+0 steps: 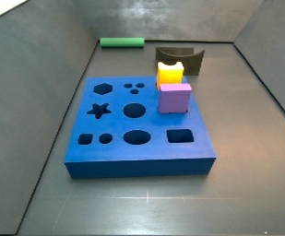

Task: Pick up the oval object. Move up. Place the oval object on the fixture. Regrasp the oval object. Move to above the board. Insert the oval object.
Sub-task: Pick up the oval object.

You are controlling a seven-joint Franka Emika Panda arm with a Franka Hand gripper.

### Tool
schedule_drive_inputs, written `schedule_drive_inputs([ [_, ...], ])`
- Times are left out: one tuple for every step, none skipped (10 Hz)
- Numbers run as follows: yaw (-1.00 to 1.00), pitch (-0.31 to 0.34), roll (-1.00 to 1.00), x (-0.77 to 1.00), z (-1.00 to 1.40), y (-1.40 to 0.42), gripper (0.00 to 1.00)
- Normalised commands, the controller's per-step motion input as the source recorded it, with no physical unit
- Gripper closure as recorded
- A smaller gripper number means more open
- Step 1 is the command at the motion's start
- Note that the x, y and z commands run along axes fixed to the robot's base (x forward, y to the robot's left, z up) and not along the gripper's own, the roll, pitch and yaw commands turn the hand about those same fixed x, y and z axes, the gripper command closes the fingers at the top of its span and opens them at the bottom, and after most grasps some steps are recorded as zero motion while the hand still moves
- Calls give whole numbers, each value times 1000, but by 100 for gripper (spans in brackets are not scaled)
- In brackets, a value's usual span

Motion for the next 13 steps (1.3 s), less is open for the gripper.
schedule_drive_inputs([
  [0, 0, 0, 0, -103, 0, 0],
  [-474, -93, -30, 71, -586, 203, 0],
  [-969, -216, -14, 0, -474, 0, 0],
  [-851, -366, -97, 0, -300, 20, 0],
  [-826, -384, -99, 6, -249, 37, 0],
  [-803, -404, -109, 14, -206, 54, 0],
  [-411, -164, 83, -217, 46, 0, 0],
  [0, 0, 0, 83, -80, -117, 0],
  [-660, -70, -86, 517, -51, 294, 0],
  [-829, -103, 0, 317, -154, 171, 0],
  [-849, -131, 0, 271, -131, 151, 0],
  [-886, -160, 0, 191, -143, 111, 0],
  [-666, -247, -76, 209, -49, 306, 0],
])
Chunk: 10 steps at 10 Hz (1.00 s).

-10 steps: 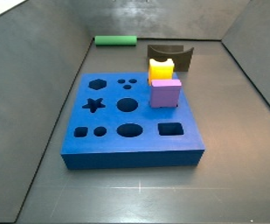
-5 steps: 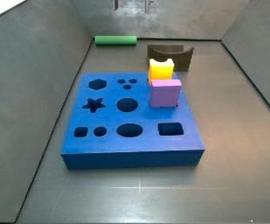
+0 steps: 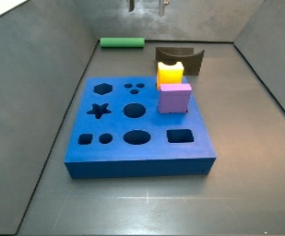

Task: Pick up the oval object. Move up. Place the oval object on the fixture. Regrasp the oval object. Move to above the board. Insert the oval object.
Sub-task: Pick up the oval object.

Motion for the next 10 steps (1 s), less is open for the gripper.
schedule_drive_inputs([
  [-631, -213, -43, 243, -51, 366, 0],
  [-697, -229, -47, 91, -40, 260, 0],
  [-749, -250, -14, 0, -37, 157, 0],
  [-669, -237, 0, 0, -80, 266, 0],
  [-523, -207, -10, 0, -169, 449, 0],
  [-409, -164, -50, 114, -211, 560, 0],
  [-300, -144, -113, 123, -203, 614, 0],
  [-169, -3, -179, 140, 0, 374, 0],
  [-63, 0, 0, 0, -9, 0, 0],
  [-317, 0, 19, 0, -131, 0, 0],
])
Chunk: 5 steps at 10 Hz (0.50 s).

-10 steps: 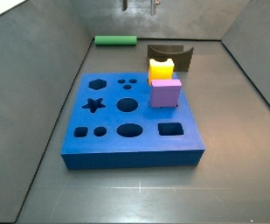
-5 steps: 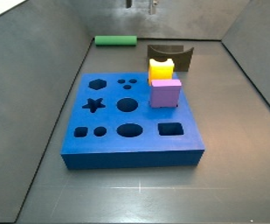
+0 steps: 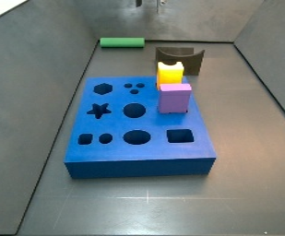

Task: Pick up the oval object. Move up. Place the oval object on the fixture. Regrasp the oval object. Move to above the board. Insert the oval object.
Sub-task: Pick up the oval object.

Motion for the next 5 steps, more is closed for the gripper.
schedule_drive_inputs([
  [-651, -33, 0, -157, -277, 100, 0],
  [-723, -39, 0, -197, -423, 203, 0],
  [-749, -66, 0, -191, -497, 197, 0],
  [-746, -123, 0, -237, -589, 194, 0],
  [-743, -190, 0, -151, -711, 169, 0],
])
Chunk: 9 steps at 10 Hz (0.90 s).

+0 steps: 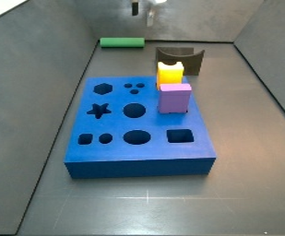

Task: Pick up the oval object. Move up. Place the oval object on the fixture. Regrasp the oval object. Move to above the board. Insert the oval object.
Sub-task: Pick up the oval object.

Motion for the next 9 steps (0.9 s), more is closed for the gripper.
schedule_drive_inputs([
  [-769, -201, -10, -80, -689, 83, 0],
  [-829, -206, -43, -46, -671, 0, 0],
  [-423, -321, 0, 0, -437, 23, 0],
  [-23, -51, -124, 0, 0, 189, 0],
  [0, -326, -250, -40, -354, 83, 0],
  [0, -394, -273, 0, -254, 0, 0],
  [0, -394, -283, 0, -257, 6, 0],
  [0, -426, -314, 0, -189, 0, 0],
  [-71, -459, -337, 0, -143, 0, 0],
])
